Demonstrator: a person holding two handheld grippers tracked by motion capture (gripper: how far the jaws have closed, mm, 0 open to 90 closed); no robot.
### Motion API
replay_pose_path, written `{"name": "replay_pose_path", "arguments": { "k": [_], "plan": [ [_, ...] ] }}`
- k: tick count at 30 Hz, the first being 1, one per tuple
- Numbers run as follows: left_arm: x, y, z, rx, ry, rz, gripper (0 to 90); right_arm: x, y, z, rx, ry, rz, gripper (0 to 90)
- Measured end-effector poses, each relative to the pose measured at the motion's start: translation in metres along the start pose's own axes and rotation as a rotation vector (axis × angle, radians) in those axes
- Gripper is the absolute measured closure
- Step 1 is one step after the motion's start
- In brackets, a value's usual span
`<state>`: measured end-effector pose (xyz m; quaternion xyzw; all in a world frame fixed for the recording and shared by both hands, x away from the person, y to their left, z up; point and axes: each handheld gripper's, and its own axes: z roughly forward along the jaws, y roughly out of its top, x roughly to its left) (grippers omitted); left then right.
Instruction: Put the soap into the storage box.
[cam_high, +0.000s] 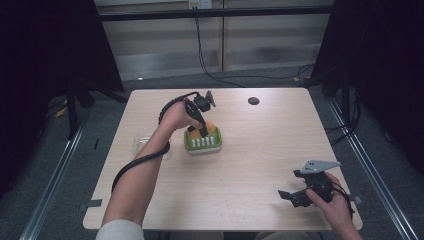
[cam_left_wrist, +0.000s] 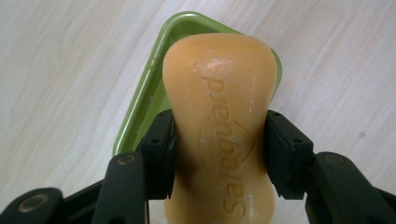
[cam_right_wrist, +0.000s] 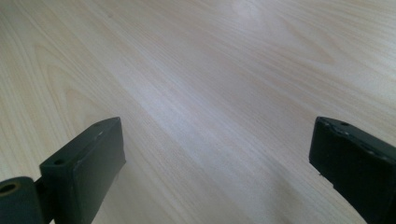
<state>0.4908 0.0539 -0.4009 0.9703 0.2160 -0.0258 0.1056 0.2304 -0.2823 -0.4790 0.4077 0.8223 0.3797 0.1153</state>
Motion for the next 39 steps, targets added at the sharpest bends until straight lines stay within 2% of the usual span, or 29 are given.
{"name": "replay_pose_path", "arguments": {
  "k": [1, 2, 3, 6, 7, 9, 10, 12, 13, 16, 17, 18, 20, 21, 22, 24, 25, 28, 30, 31, 34, 36, 39],
  "plan": [
    [-0.001, 0.0, 0.002, -0.015, 0.004, -0.017, 49.9, 0.0, 0.0, 0.0, 0.0, 0.001, 0.0, 3.5],
    [-0.001, 0.0, 0.002, -0.015, 0.004, -0.017, 49.9, 0.0, 0.0, 0.0, 0.001, -0.002, 0.001, 3.5],
    [0.0, 0.001, 0.002, -0.002, 0.001, 0.0, 49.8, 0.0, 0.0, 0.0, 0.001, -0.003, 0.0, 3.5],
    [0.001, 0.002, 0.003, -0.006, -0.008, 0.001, 49.9, 0.0, 0.0, 0.0, 0.0, -0.003, 0.002, 3.5],
    [0.0, 0.002, 0.005, -0.014, 0.009, -0.001, 49.9, 0.0, 0.0, 0.0, 0.0, -0.002, 0.002, 3.5],
    [0.0, 0.003, 0.004, -0.004, 0.005, 0.002, 49.9, -0.001, 0.0, 0.0, 0.0, -0.002, 0.001, 3.5],
    [0.001, 0.003, 0.006, -0.026, 0.005, -0.007, 49.8, -0.001, 0.0, 0.0, 0.001, -0.001, 0.002, 3.5],
    [0.001, 0.004, 0.006, -0.023, 0.003, -0.01, 49.9, -0.001, 0.0, 0.0, 0.002, -0.003, 0.0, 3.5],
    [0.002, 0.005, 0.006, -0.011, 0.013, 0.018, 49.9, -0.001, 0.0, 0.0, 0.001, -0.002, 0.001, 3.5],
    [0.001, 0.005, 0.009, -0.028, 0.011, -0.002, 49.8, -0.001, 0.0, 0.0, 0.001, -0.004, 0.002, 3.5],
    [0.003, 0.005, 0.008, -0.01, -0.002, 0.006, 49.8, -0.001, 0.0, 0.0, 0.002, -0.004, 0.002, 3.5],
    [0.002, 0.005, 0.01, -0.022, 0.009, -0.001, 49.8, -0.001, 0.0, 0.0, 0.002, -0.005, 0.002, 3.5],
    [0.003, 0.005, 0.012, -0.013, 0.012, 0.006, 49.8, -0.001, 0.0, 0.0, 0.001, -0.004, 0.002, 3.5],
    [0.005, 0.006, 0.012, 0.004, 0.0, 0.018, 49.8, -0.001, 0.0, -0.001, 0.001, -0.004, 0.003, 3.5],
    [0.004, 0.005, 0.014, -0.022, 0.013, 0.007, 49.8, -0.001, 0.0, -0.001, -0.001, -0.003, 0.002, 3.5],
    [0.005, 0.006, 0.015, -0.017, 0.0, 0.01, 49.8, -0.001, 0.0, -0.001, -0.002, -0.006, -0.001, 3.5],
    [0.004, 0.005, 0.016, -0.032, 0.019, 0.011, 49.8, -0.001, 0.0, -0.001, -0.001, -0.005, 0.001, 3.5],
    [0.006, 0.005, 0.017, -0.015, 0.018, 0.035, 49.8, -0.001, 0.0, -0.001, 0.0, -0.003, 0.002, 3.5],
    [0.006, 0.004, 0.019, -0.027, 0.017, 0.02, 49.8, -0.001, 0.0, -0.001, 0.001, -0.004, 0.002, 3.5],
    [0.008, 0.004, 0.019, -0.016, 0.013, 0.034, 49.8, -0.001, 0.0, -0.001, 0.0, -0.003, 0.002, 3.5],
    [0.008, 0.004, 0.021, -0.022, 0.018, 0.023, 49.8, -0.001, 0.0, 0.0, 0.001, -0.003, 0.003, 3.5],
    [0.009, 0.004, 0.022, -0.007, 0.023, 0.05, 49.8, -0.001, 0.0, -0.001, 0.001, -0.004, 0.003, 3.5],
    [0.008, 0.004, 0.024, -0.026, 0.017, 0.026, 49.8, -0.001, 0.0, -0.001, 0.0, -0.005, 0.001, 3.5]
  ]
}}
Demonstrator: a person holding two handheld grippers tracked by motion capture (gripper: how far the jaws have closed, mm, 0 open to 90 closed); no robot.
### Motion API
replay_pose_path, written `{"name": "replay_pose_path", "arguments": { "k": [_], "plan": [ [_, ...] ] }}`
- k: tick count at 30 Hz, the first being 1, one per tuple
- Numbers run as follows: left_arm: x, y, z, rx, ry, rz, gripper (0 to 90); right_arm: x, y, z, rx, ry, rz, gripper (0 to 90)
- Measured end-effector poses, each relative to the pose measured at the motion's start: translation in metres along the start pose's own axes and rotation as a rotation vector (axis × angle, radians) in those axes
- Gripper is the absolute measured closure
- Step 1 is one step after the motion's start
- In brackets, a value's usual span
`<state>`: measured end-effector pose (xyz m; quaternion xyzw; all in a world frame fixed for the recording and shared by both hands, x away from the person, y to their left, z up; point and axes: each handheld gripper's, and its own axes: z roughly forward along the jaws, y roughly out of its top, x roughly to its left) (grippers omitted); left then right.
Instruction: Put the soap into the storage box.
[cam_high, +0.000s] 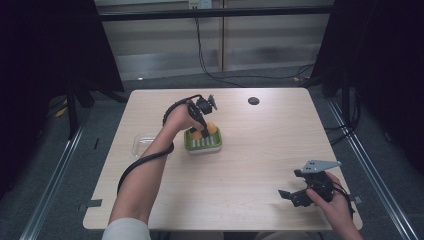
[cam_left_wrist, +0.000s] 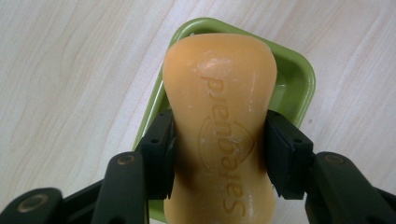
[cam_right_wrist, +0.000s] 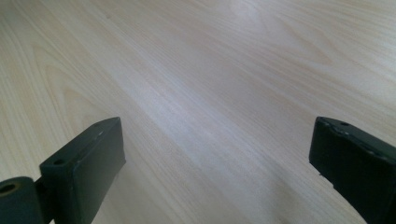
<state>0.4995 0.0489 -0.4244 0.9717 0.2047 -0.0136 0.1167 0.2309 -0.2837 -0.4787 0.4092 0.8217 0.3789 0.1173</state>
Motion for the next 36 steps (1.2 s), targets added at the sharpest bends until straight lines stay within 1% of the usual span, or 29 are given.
{"name": "replay_pose_path", "arguments": {
  "k": [1, 2, 4, 5, 6, 7, 8, 9, 10, 12, 14, 15, 16, 19, 20, 21, 22, 23, 24, 25, 27, 28, 29, 30, 32, 33, 34, 36],
  "plan": [
    [0.001, 0.0, 0.001, 0.004, -0.001, 0.009, 49.8, 0.0, 0.0, 0.0, 0.0, -0.001, -0.001, 3.4],
    [0.001, 0.0, 0.002, 0.011, 0.001, 0.006, 49.8, 0.0, 0.0, 0.0, -0.003, 0.002, -0.003, 3.5],
    [0.001, -0.001, 0.003, 0.007, 0.003, 0.007, 49.8, 0.0, 0.0, 0.0, -0.003, 0.0, -0.002, 3.5],
    [0.002, -0.001, 0.003, 0.019, 0.003, 0.022, 49.8, 0.0, 0.0, 0.0, -0.004, 0.0, -0.002, 3.5],
    [0.003, -0.001, 0.005, 0.014, 0.013, 0.024, 49.8, 0.0, 0.0, 0.0, -0.002, -0.001, -0.002, 3.5],
    [0.003, -0.001, 0.005, 0.014, 0.013, 0.024, 49.8, 0.0, 0.0, 0.0, 0.0, 0.0, -0.002, 3.5],
    [0.003, -0.002, 0.007, 0.01, 0.004, 0.009, 49.8, 0.0, 0.0, 0.0, 0.001, 0.002, 0.003, 3.4],
    [0.003, -0.002, 0.007, 0.012, 0.006, 0.01, 49.7, 0.0, 0.0, 0.001, 0.0, 0.002, -0.001, 3.4],
    [0.003, -0.002, 0.007, 0.011, 0.011, 0.024, 49.7, 0.0, 0.0, 0.001, 0.0, 0.001, -0.002, 3.5],
    [0.003, -0.002, 0.008, 0.014, 0.0, 0.026, 49.7, 0.0, 0.0, 0.0, -0.001, 0.001, 0.001, 3.5],
    [0.003, -0.003, 0.008, 0.018, 0.004, 0.031, 49.7, 0.0, 0.0, 0.0, -0.002, 0.002, 0.0, 3.5],
    [0.003, -0.003, 0.009, 0.009, 0.003, 0.024, 49.7, 0.0, 0.0, 0.0, -0.001, 0.002, -0.002, 3.5],
    [0.003, -0.003, 0.009, 0.015, 0.0, 0.03, 49.7, 0.0, 0.0, 0.0, -0.001, 0.0, -0.001, 3.5],
    [0.002, -0.004, 0.01, 0.013, -0.004, 0.027, 49.7, 0.0, 0.0, 0.0, -0.003, -0.001, -0.001, 3.4],
    [0.002, -0.005, 0.01, 0.016, -0.005, 0.036, 49.7, 0.0, 0.0, 0.0, -0.003, -0.001, -0.001, 3.4],
    [0.001, -0.005, 0.012, 0.006, -0.003, 0.021, 49.7, 0.0, 0.0, 0.0, -0.002, 0.001, -0.001, 3.5],
    [0.003, -0.005, 0.011, 0.029, -0.007, 0.051, 49.7, 0.001, 0.0, 0.0, -0.001, 0.001, -0.002, 3.4],
    [0.002, -0.006, 0.012, 0.021, -0.012, 0.035, 49.7, 0.001, 0.0, 0.001, -0.001, 0.0, -0.004, 3.5],
    [0.002, -0.006, 0.013, 0.028, -0.013, 0.041, 49.7, 0.001, 0.0, 0.001, -0.001, 0.001, -0.004, 3.5],
    [0.001, -0.006, 0.015, 0.026, -0.013, 0.032, 49.7, 0.001, 0.0, 0.0, -0.001, 0.0, -0.004, 3.5],
    [0.002, -0.007, 0.016, 0.032, -0.016, 0.034, 49.7, 0.0, 0.0, 0.0, -0.002, 0.0, 0.0, 3.5],
    [0.002, -0.007, 0.018, 0.025, -0.014, 0.026, 49.7, 0.0, 0.0, 0.0, -0.002, 0.0, -0.001, 3.5],
    [0.003, -0.007, 0.017, 0.038, -0.016, 0.037, 49.7, 0.0, 0.0, 0.0, -0.002, 0.001, -0.001, 3.5],
    [0.002, -0.007, 0.018, 0.03, -0.011, 0.026, 49.6, 0.0, 0.0, 0.0, -0.002, 0.0, -0.001, 3.5],
    [0.003, -0.007, 0.018, 0.038, -0.013, 0.03, 49.6, 0.0, 0.0, 0.0, -0.005, 0.0, -0.001, 3.5],
    [0.001, -0.007, 0.019, 0.035, -0.024, 0.013, 49.6, 0.0, 0.0, -0.001, -0.005, -0.001, -0.001, 3.5],
    [0.002, -0.007, 0.019, 0.035, -0.017, 0.018, 49.5, 0.001, 0.001, -0.001, -0.005, -0.001, -0.003, 3.5],
    [0.003, -0.007, 0.019, 0.039, -0.019, 0.016, 49.5, 0.001, 0.001, 0.0, -0.007, 0.0, -0.003, 3.5]
  ]
}}
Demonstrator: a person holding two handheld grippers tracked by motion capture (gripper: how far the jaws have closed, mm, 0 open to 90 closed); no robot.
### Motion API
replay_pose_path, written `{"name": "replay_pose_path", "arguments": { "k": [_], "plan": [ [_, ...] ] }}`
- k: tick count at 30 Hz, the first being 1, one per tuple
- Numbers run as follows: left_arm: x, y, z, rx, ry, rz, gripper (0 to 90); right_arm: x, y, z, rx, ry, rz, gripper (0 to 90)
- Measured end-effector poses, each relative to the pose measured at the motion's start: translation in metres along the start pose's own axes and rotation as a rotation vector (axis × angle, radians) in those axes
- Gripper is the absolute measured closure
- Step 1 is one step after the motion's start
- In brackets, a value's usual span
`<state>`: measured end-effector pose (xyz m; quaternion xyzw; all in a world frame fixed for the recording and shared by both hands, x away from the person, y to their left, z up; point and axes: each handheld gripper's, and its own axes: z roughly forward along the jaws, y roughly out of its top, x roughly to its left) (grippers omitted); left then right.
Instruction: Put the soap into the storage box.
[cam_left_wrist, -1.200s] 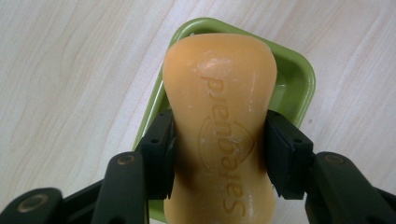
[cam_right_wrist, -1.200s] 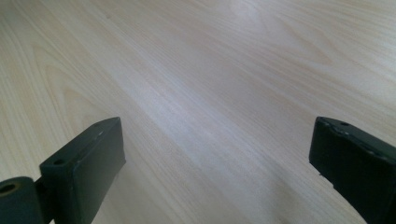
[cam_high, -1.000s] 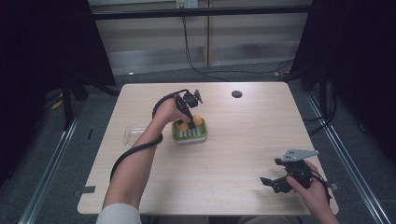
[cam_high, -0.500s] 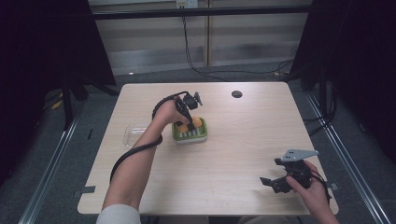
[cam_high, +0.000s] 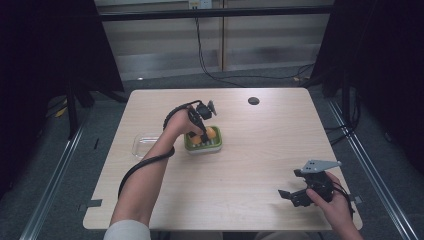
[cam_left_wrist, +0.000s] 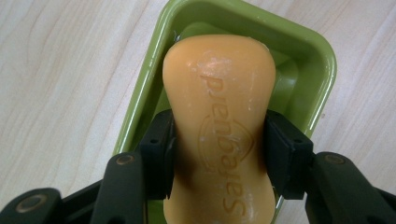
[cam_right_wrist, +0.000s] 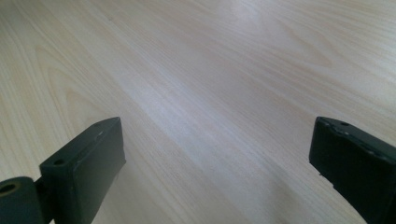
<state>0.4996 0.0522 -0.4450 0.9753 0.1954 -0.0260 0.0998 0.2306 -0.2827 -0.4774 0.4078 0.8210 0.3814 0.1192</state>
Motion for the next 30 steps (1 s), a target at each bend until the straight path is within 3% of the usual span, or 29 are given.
{"name": "replay_pose_path", "arguments": {
  "k": [4, 7, 9, 12, 15, 19, 21, 24, 26, 30],
  "plan": [
    [0.001, -0.002, 0.003, -0.004, -0.002, -0.016, 49.3, 0.001, 0.0, 0.0, 0.003, 0.003, -0.003, 3.5],
    [0.002, -0.004, 0.001, -0.054, -0.023, -0.054, 45.9, 0.0, 0.001, 0.0, -0.002, 0.002, -0.001, 3.4],
    [0.003, -0.004, -0.002, -0.042, -0.025, -0.045, 45.0, 0.0, 0.001, 0.0, -0.001, 0.001, 0.0, 3.5],
    [0.0, -0.005, -0.009, -0.07, -0.043, -0.086, 41.2, 0.001, 0.001, 0.001, 0.005, 0.004, -0.002, 3.4],
    [0.0, -0.006, -0.013, -0.071, -0.035, -0.065, 40.0, 0.0, 0.001, 0.001, 0.002, 0.003, 0.0, 3.5],
    [-0.002, -0.012, -0.023, -0.102, -0.029, -0.092, 34.7, 0.002, 0.002, 0.0, 0.003, 0.004, -0.002, 3.4],
    [-0.002, -0.015, -0.027, -0.092, -0.043, -0.099, 31.6, 0.002, 0.002, 0.001, 0.003, 0.006, -0.002, 3.5],
    [-0.003, -0.02, -0.031, -0.101, -0.029, -0.102, 28.7, 0.002, 0.002, 0.001, 0.001, 0.003, -0.007, 3.5],
    [-0.005, -0.023, -0.033, -0.104, -0.026, -0.129, 25.2, 0.002, 0.002, 0.001, 0.0, 0.003, -0.007, 3.5],
    [-0.006, -0.026, -0.035, -0.097, -0.038, -0.115, 24.0, 0.002, 0.002, 0.001, 0.002, 0.001, -0.007, 3.5]
  ]
}}
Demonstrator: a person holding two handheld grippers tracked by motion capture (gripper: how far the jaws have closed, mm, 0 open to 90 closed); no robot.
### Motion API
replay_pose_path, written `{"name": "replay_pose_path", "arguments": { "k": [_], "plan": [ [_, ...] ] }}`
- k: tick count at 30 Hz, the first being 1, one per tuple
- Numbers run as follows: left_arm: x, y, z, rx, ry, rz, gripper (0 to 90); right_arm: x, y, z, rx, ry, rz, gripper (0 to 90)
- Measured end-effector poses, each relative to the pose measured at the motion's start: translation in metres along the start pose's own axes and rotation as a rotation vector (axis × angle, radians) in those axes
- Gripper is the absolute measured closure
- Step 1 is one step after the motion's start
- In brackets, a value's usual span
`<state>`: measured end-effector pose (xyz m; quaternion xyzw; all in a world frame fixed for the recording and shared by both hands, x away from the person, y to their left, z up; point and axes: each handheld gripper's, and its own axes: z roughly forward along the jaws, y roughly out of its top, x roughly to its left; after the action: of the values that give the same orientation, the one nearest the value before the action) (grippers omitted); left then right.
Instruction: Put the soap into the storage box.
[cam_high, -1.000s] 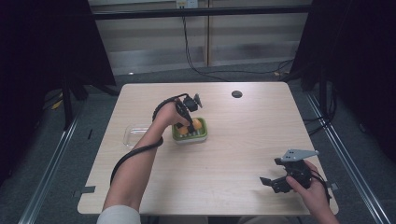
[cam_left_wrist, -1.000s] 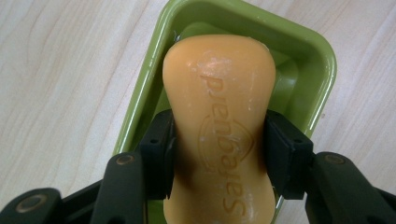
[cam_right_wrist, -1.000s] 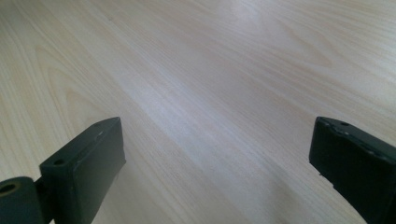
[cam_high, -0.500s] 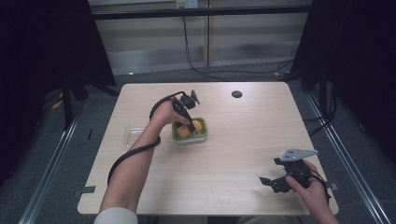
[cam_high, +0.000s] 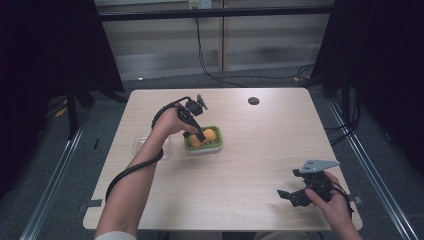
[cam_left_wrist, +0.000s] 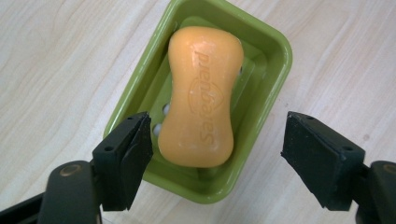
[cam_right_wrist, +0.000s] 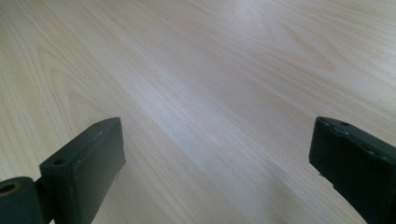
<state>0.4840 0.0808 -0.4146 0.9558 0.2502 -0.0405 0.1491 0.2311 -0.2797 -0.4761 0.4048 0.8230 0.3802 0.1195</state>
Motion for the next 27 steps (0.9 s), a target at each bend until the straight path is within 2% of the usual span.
{"name": "replay_pose_path", "arguments": {
  "k": [2, 5, 6, 9, 11, 12, 13, 14, 17, 18, 20, 25, 26, 27],
  "plan": [
    [-0.003, -0.004, -0.001, -0.014, 0.007, 0.017, 23.7, 0.0, 0.0, 0.0, -0.001, 0.0, 0.001, 3.5],
    [-0.006, -0.006, -0.002, -0.023, -0.009, 0.0, 22.8, 0.0, 0.0, 0.0, -0.001, 0.0, -0.002, 3.5],
    [-0.008, -0.007, -0.003, -0.013, -0.015, 0.028, 22.5, 0.0, 0.0, 0.0, -0.002, 0.002, -0.005, 3.5],
    [-0.012, -0.01, -0.002, -0.038, -0.017, 0.016, 21.3, 0.0, 0.0, 0.0, -0.001, 0.003, -0.002, 3.4],
    [-0.014, -0.012, -0.003, -0.034, -0.016, 0.032, 20.7, 0.001, 0.0, 0.0, 0.0, 0.002, -0.003, 3.4],
    [-0.018, -0.014, -0.003, -0.055, -0.017, 0.029, 20.6, 0.001, 0.0, 0.0, 0.0, 0.002, -0.004, 3.5],
    [-0.019, -0.015, -0.004, -0.049, -0.023, 0.051, 20.2, 0.001, 0.0, 0.0, 0.0, 0.003, -0.004, 3.4],
    [-0.022, -0.017, -0.003, -0.065, -0.022, 0.046, 19.8, 0.001, 0.0, 0.0, 0.0, 0.004, -0.001, 3.4],
    [-0.026, -0.021, -0.002, -0.06, -0.032, 0.063, 19.0, 0.001, 0.0, 0.001, 0.002, 0.004, -0.002, 3.5],
    [-0.029, -0.023, 0.0, -0.079, -0.033, 0.05, 18.7, 0.002, 0.0, 0.001, 0.003, 0.003, -0.002, 3.4],
    [-0.033, -0.029, 0.004, -0.074, -0.04, 0.073, 18.4, 0.002, 0.0, 0.001, 0.003, 0.002, -0.003, 3.4],
    [-0.039, -0.038, 0.01, -0.103, -0.044, 0.066, 16.4, 0.003, 0.0, 0.003, 0.006, 0.003, -0.005, 3.4],
    [-0.043, -0.042, 0.013, -0.116, -0.04, 0.078, 16.4, 0.003, 0.0, 0.005, 0.014, 0.007, -0.006, 3.3],
    [-0.047, -0.044, 0.014, -0.117, -0.045, 0.071, 16.4, 0.003, 0.0, 0.005, 0.014, 0.007, -0.006, 3.3]
  ]
}}
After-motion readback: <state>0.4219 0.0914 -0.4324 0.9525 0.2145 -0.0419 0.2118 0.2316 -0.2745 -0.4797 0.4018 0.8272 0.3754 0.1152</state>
